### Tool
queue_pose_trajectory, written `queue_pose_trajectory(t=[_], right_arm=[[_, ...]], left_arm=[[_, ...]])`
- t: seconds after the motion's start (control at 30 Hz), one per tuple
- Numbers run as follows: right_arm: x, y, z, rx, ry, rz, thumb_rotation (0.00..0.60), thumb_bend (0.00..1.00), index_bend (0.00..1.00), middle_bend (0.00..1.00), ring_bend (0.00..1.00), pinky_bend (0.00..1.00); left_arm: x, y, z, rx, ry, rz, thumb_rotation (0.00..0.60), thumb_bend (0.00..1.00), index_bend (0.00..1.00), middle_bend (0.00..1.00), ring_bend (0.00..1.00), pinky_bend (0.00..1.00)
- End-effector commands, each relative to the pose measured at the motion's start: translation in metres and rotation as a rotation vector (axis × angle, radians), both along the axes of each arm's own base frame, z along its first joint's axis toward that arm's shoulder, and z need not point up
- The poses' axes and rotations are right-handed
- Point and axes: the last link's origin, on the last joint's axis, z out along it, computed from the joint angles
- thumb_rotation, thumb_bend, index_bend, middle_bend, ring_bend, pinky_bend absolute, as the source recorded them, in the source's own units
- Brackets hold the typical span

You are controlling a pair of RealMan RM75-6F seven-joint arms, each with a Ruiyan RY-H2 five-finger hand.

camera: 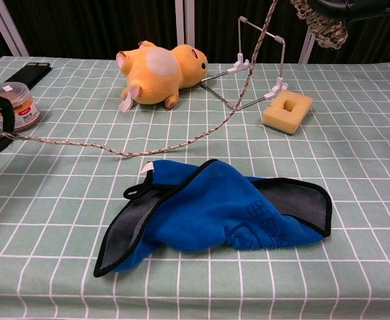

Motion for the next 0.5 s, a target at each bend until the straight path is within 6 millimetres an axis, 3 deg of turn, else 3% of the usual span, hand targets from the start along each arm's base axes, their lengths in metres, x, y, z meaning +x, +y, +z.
queue_pose_trajectory(t=[0.03,0.2,0.5], right_arm=[[0.001,0.000,-0.004,0.009,0.005,0.002,0.600,0.67,0.78,0.60,0.56,0.72],[0.004,-0.005,-0.017,0.047,0.033,0.003,0.600,0.67,0.78,0.60,0.56,0.72],[0.028,-0.030,-0.053,0.104,0.064,0.010,0.600,0.67,0.78,0.60,0.56,0.72]], left_arm=[[0.004,0.001,0.028,0.054,-0.077,-0.013,0.600,0.53,0.69,0.46,0.44,0.58],[0.015,0.000,0.056,0.073,-0.088,-0.039,0.600,0.53,0.69,0.46,0.44,0.58],[0.058,-0.004,0.099,0.065,-0.117,-0.144,0.600,0.53,0.68,0.48,0.46,0.60]])
